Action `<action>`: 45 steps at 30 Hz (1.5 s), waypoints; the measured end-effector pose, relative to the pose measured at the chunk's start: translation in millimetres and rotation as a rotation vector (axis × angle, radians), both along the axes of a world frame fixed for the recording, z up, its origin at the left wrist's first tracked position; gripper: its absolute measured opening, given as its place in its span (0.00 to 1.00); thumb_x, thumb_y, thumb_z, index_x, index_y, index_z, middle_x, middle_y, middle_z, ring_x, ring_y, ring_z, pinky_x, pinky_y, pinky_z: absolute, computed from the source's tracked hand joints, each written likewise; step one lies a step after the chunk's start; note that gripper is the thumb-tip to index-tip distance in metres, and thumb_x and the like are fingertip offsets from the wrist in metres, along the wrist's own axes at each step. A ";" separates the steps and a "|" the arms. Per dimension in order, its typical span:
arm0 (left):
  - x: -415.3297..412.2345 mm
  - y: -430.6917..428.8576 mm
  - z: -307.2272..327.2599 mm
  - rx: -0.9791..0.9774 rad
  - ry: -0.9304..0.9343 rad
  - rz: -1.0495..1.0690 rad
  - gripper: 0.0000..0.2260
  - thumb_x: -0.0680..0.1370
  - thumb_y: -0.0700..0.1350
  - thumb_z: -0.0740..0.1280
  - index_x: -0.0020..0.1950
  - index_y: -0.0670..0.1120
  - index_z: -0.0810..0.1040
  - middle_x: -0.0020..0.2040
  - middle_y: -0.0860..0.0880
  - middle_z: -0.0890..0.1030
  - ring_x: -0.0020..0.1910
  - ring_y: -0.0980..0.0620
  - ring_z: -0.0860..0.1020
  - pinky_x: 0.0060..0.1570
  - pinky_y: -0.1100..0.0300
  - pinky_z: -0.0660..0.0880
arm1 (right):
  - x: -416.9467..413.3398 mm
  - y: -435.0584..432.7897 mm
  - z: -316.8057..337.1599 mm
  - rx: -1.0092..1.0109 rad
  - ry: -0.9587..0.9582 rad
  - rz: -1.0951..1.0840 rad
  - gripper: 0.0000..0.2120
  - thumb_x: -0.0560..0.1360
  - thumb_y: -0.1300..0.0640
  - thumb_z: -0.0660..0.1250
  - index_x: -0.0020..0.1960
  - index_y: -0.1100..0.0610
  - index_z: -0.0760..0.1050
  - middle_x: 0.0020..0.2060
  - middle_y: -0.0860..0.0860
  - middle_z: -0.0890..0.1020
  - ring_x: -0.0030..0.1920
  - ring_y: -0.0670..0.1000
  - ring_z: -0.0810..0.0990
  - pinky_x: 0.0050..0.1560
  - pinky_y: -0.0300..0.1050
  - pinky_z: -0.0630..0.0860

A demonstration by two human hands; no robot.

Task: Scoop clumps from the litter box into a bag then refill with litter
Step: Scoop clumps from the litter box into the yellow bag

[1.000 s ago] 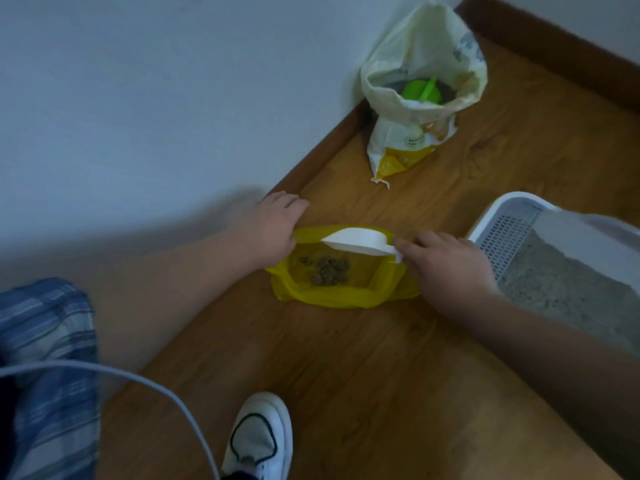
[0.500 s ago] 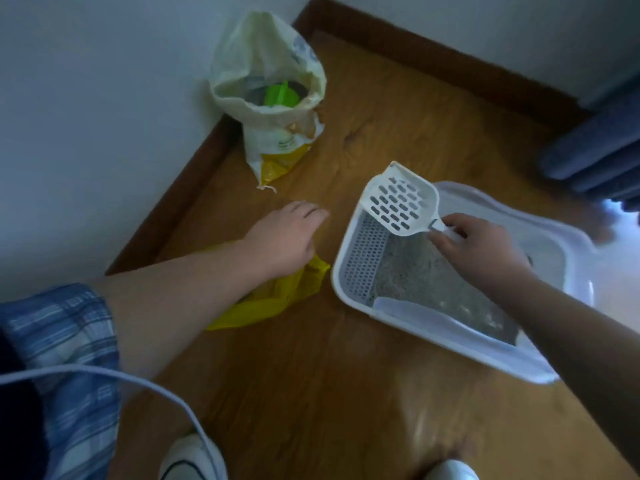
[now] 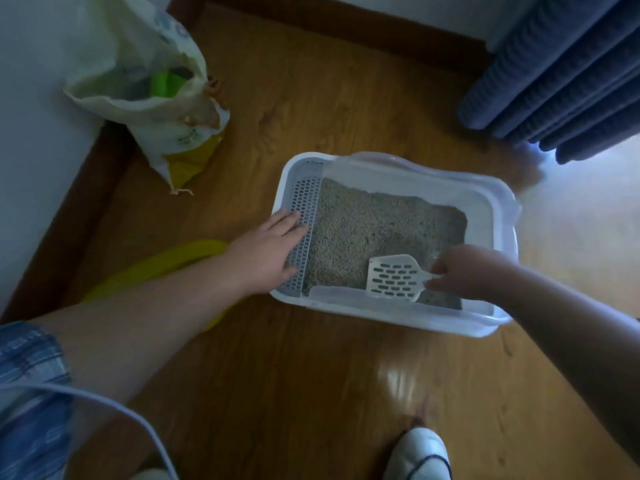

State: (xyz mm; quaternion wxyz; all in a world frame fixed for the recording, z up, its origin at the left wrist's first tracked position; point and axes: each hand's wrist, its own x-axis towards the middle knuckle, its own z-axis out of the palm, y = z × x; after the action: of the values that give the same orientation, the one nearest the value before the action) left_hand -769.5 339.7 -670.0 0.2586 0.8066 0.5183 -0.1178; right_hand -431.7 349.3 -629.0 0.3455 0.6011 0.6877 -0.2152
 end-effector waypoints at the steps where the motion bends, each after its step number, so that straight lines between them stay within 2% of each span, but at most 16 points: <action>1: -0.9 0.7 0.1 -0.013 0.000 0.003 0.38 0.80 0.54 0.66 0.82 0.50 0.46 0.82 0.51 0.42 0.80 0.52 0.40 0.79 0.52 0.49 | -5.2 0.8 -4.0 -0.002 -0.001 0.026 0.17 0.76 0.38 0.65 0.51 0.48 0.84 0.32 0.42 0.79 0.35 0.42 0.77 0.33 0.40 0.71; 5: -1.2 1.8 1.3 -0.020 -0.002 0.012 0.41 0.78 0.55 0.69 0.82 0.51 0.48 0.82 0.51 0.44 0.80 0.53 0.42 0.78 0.53 0.50 | -20.8 -0.1 -20.0 0.018 0.041 0.043 0.16 0.75 0.37 0.63 0.49 0.47 0.84 0.33 0.43 0.81 0.35 0.44 0.80 0.38 0.44 0.81; 7: -0.7 2.8 2.0 -0.012 -0.003 0.015 0.41 0.78 0.54 0.70 0.82 0.51 0.49 0.82 0.52 0.44 0.80 0.53 0.43 0.78 0.53 0.50 | -26.1 -1.1 -24.2 0.018 0.051 0.047 0.17 0.75 0.38 0.63 0.47 0.48 0.83 0.32 0.44 0.81 0.35 0.45 0.81 0.39 0.46 0.82; 11: -1.4 3.8 2.4 -0.012 -0.009 0.021 0.40 0.77 0.54 0.70 0.82 0.51 0.49 0.82 0.52 0.45 0.80 0.53 0.43 0.76 0.56 0.48 | -36.7 0.0 -28.0 0.005 0.074 0.072 0.17 0.76 0.37 0.63 0.47 0.49 0.82 0.34 0.44 0.81 0.35 0.45 0.80 0.37 0.44 0.80; 16: 0.0 3.7 1.4 -0.034 -0.025 0.041 0.40 0.77 0.53 0.71 0.82 0.52 0.50 0.82 0.52 0.45 0.80 0.54 0.42 0.78 0.52 0.52 | -65.2 -0.9 -37.2 -0.037 0.176 0.081 0.17 0.77 0.38 0.64 0.52 0.48 0.82 0.35 0.45 0.80 0.37 0.46 0.79 0.34 0.42 0.75; 23: -3.6 5.9 -1.3 -0.035 -0.034 0.036 0.41 0.76 0.54 0.72 0.82 0.52 0.51 0.82 0.53 0.46 0.80 0.54 0.43 0.78 0.50 0.54 | -75.5 13.8 -40.4 -0.108 0.276 0.060 0.12 0.78 0.43 0.66 0.52 0.48 0.83 0.33 0.46 0.80 0.34 0.46 0.78 0.32 0.40 0.68; 28: -4.8 4.5 -4.3 -0.037 -0.059 0.048 0.41 0.76 0.54 0.72 0.81 0.53 0.52 0.82 0.53 0.47 0.80 0.54 0.43 0.78 0.49 0.54 | -70.1 14.9 -49.5 -0.172 0.386 -0.063 0.09 0.77 0.46 0.68 0.49 0.49 0.84 0.33 0.49 0.82 0.30 0.47 0.77 0.33 0.43 0.74; 31: -5.6 4.6 -4.7 -0.038 -0.066 0.043 0.41 0.76 0.54 0.72 0.82 0.52 0.52 0.82 0.53 0.47 0.80 0.55 0.43 0.78 0.51 0.53 | -63.3 18.2 -53.6 -0.240 0.484 -0.167 0.07 0.77 0.49 0.70 0.51 0.49 0.85 0.28 0.49 0.80 0.26 0.46 0.75 0.34 0.44 0.76; 34: -5.4 5.2 -3.5 -0.033 -0.064 0.042 0.41 0.76 0.54 0.72 0.82 0.53 0.52 0.82 0.53 0.47 0.80 0.54 0.43 0.78 0.50 0.54 | -61.7 20.8 -50.7 -0.267 0.500 -0.154 0.07 0.78 0.50 0.69 0.43 0.47 0.83 0.24 0.47 0.77 0.25 0.45 0.75 0.37 0.45 0.77; 36: -5.3 5.4 -2.6 -0.027 -0.064 0.041 0.41 0.76 0.53 0.72 0.81 0.53 0.52 0.82 0.53 0.47 0.80 0.54 0.43 0.78 0.49 0.55 | -63.3 24.4 -47.4 -0.270 0.505 -0.152 0.14 0.79 0.50 0.68 0.34 0.46 0.79 0.23 0.47 0.77 0.24 0.45 0.75 0.37 0.44 0.76; 38: -5.5 5.4 -1.9 -0.027 -0.064 0.042 0.41 0.76 0.53 0.72 0.81 0.53 0.52 0.82 0.53 0.47 0.80 0.54 0.43 0.78 0.48 0.55 | -65.7 25.6 -47.7 -0.261 0.495 -0.150 0.16 0.78 0.49 0.69 0.32 0.45 0.78 0.23 0.47 0.77 0.24 0.46 0.75 0.37 0.43 0.76; 39: -5.5 5.2 -1.9 -0.028 -0.064 0.043 0.41 0.76 0.54 0.72 0.81 0.53 0.52 0.82 0.53 0.47 0.80 0.54 0.43 0.78 0.48 0.55 | -67.4 24.3 -49.9 -0.258 0.496 -0.157 0.15 0.78 0.48 0.69 0.32 0.44 0.79 0.23 0.47 0.78 0.25 0.46 0.76 0.37 0.44 0.77; 41: -5.0 4.7 -2.3 -0.030 -0.063 0.046 0.41 0.75 0.54 0.72 0.81 0.53 0.52 0.82 0.53 0.47 0.80 0.54 0.44 0.77 0.47 0.56 | -72.7 18.2 -54.7 -0.242 0.465 -0.146 0.08 0.78 0.45 0.68 0.42 0.44 0.83 0.26 0.48 0.80 0.26 0.46 0.78 0.37 0.47 0.80; 43: -4.5 4.6 -2.4 -0.031 -0.059 0.047 0.41 0.75 0.54 0.72 0.81 0.53 0.52 0.82 0.53 0.48 0.80 0.54 0.44 0.77 0.46 0.56 | -79.5 12.7 -56.5 -0.192 0.408 -0.096 0.10 0.77 0.43 0.68 0.48 0.47 0.84 0.30 0.49 0.82 0.28 0.47 0.79 0.36 0.46 0.80; 45: -4.7 4.6 -1.8 -0.029 -0.055 0.048 0.41 0.75 0.54 0.72 0.81 0.53 0.52 0.82 0.53 0.48 0.80 0.54 0.44 0.77 0.46 0.56 | -85.8 11.6 -52.1 -0.131 0.347 -0.020 0.13 0.77 0.42 0.67 0.50 0.49 0.84 0.32 0.48 0.81 0.31 0.47 0.78 0.34 0.43 0.75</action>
State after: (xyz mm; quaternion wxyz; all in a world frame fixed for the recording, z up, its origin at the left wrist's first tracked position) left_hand -774.2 344.3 -671.9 0.2873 0.7929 0.5286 -0.0968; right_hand -517.5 360.8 -681.1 0.2580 0.5380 0.7156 -0.3632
